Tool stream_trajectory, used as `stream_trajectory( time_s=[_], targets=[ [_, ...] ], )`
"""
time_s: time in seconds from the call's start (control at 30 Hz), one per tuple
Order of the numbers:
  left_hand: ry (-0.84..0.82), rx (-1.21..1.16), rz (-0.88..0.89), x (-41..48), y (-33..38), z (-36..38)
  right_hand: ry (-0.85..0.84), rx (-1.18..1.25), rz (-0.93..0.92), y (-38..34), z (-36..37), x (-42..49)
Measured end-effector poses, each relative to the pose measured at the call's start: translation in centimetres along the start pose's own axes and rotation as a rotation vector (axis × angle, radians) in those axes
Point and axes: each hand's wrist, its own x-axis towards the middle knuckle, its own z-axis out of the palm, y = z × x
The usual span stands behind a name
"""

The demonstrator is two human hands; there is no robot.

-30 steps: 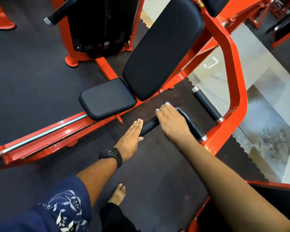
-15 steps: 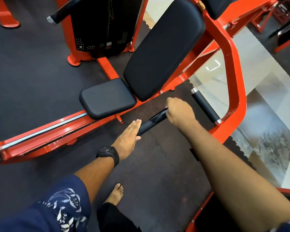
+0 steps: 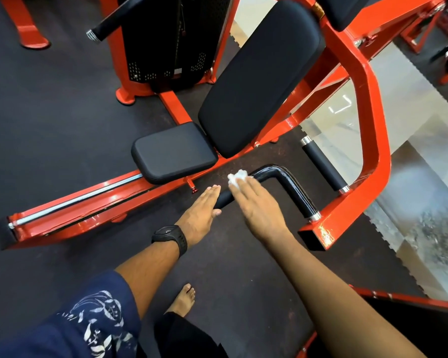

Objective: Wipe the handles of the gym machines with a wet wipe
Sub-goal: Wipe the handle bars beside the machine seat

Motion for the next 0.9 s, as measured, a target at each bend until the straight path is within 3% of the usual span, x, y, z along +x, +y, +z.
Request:
stream_trajectory(
  time_s=[0.1, 0.2, 0.33, 0.43, 0.47, 0.6, 0.73, 0.9],
  targets=[
    [-0.008, 0.001, -0.014, -0.3, -0.4, 0.1, -0.008, 0.032, 0.100, -1.4, 0.3, 0.0],
    [0.013, -0.027, -0.039, -0.7, -0.7, 0.6, -0.035, -0.083, -0.112, -0.7, 0.8, -0.5],
    [0.065, -0.051, -0.094, -1.0, -1.0, 1.6, 0.057, -0.027, 0.060, 0.8, -0.2, 0.4],
    [0.134, -0.061, -0.136, -1.2, -0.7, 2.1, -0.012, -0.088, -0.217, -1.5, 1.1, -0.4],
    [0.141, -0.072, -0.155, -1.4, -0.6, 2.2, -0.038, -0.079, -0.219, -1.3, 1.1, -0.4],
    [0.127, -0.095, -0.218, -1.8, -0.8, 2.3, -0.021, -0.043, -0.027, -1.0, 1.1, -0.1],
    [0.164, -0.030, -0.227, -2.1, -0.4, 1.8, -0.018, -0.098, -0.280, -2.0, 1.9, -0.3],
    [0.162, 0.044, -0.177, -2.5, -0.7, 1.6, 0.043, -0.025, -0.078, -0.2, 1.4, 0.6]
  ],
)
